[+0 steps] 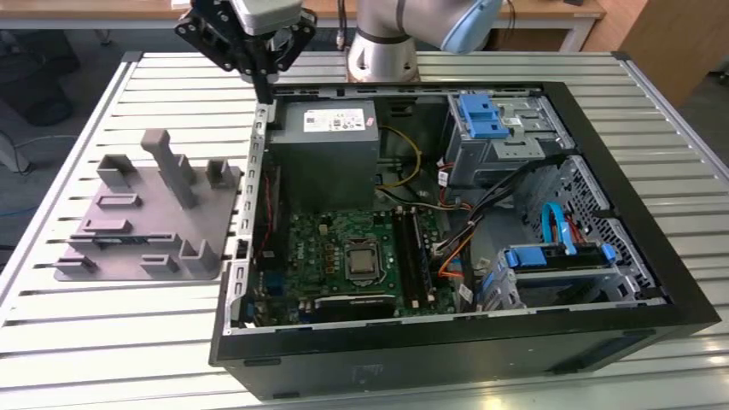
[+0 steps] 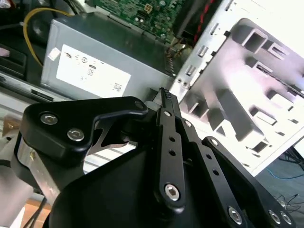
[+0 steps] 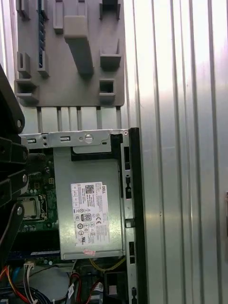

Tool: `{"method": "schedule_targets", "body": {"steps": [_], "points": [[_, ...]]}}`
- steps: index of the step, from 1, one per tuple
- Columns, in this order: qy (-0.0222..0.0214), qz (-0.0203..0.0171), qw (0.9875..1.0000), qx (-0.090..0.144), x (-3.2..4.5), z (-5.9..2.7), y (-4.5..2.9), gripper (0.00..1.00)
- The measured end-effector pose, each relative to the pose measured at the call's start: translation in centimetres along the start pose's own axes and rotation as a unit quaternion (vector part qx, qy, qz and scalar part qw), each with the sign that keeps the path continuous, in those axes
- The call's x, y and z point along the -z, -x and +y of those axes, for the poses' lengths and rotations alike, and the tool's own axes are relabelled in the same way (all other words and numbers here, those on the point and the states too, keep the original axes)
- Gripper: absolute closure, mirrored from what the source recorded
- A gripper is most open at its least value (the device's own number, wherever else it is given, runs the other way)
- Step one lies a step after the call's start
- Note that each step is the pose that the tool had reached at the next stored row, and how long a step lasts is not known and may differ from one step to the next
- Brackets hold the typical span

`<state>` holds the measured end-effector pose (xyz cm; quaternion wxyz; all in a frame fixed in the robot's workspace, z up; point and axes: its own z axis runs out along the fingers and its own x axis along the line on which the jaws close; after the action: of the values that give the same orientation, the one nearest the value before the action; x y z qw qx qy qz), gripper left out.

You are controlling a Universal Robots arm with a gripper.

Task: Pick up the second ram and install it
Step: 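Reach for the second ram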

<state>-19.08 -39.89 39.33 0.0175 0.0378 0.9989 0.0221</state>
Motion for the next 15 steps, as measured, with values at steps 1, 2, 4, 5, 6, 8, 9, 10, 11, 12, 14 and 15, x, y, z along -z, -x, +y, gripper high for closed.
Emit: {"method": "schedule_targets", "body": {"steps": [1,2,4,5,6,8,9,10,11,12,14,15], "points": [[0.0,-0.0001,1.0,0.0,0.02,-0.03,-0.39,0.9],[0.0,-0.0001,1.0,0.0,0.03,-0.06,-0.8,0.9],[-0.0001,-0.0002,1.0,0.0,0.06,-0.12,-1.67,0.9],[0.0,-0.0003,1.0,0.0,0.07,-0.16,-2.11,0.9],[0.0,-0.0003,1.0,0.0,0.09,-0.19,-2.56,0.9],[0.0,-0.0005,1.0,0.0,0.11,-0.26,-3.48,0.9],[0.0,-0.0005,1.0,0.0,0.13,-0.29,-3.87,0.9],[0.0,-0.0004,1.0,0.0,0.14,-0.32,-4.19,0.9],[0.0,-0.0005,1.0,0.0,0.14,-0.34,-4.48,0.9],[0.0,-0.0005,1.0,0.0,0.15,-0.36,-4.75,0.9],[0.0,-0.0005,1.0,0.0,0.15,-0.4,-5.34,0.9],[0.0,-0.0005,1.0,0.0,0.16,-0.43,-5.66,0.9]]}}
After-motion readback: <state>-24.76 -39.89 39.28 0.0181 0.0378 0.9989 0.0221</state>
